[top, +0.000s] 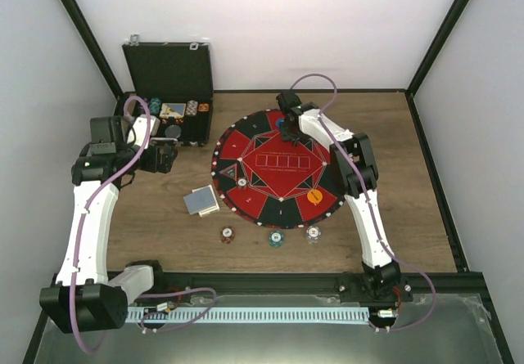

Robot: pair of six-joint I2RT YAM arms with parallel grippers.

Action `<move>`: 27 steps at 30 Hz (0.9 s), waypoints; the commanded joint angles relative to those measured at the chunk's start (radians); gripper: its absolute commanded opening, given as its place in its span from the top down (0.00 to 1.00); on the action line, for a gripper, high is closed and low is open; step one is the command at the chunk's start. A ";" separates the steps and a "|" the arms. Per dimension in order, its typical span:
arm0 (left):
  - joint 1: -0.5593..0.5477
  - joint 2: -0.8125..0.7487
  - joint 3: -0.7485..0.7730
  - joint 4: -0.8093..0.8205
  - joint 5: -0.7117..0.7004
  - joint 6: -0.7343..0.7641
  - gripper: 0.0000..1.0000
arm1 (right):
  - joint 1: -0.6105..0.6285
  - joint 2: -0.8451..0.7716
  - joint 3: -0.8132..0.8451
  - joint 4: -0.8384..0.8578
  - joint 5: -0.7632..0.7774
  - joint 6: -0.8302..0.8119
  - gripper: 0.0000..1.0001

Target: Distribute texas hold em gaming equipment

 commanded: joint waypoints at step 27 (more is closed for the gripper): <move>0.005 -0.016 0.044 -0.024 0.027 0.013 0.00 | 0.450 -0.532 -0.477 0.083 -0.018 0.153 0.08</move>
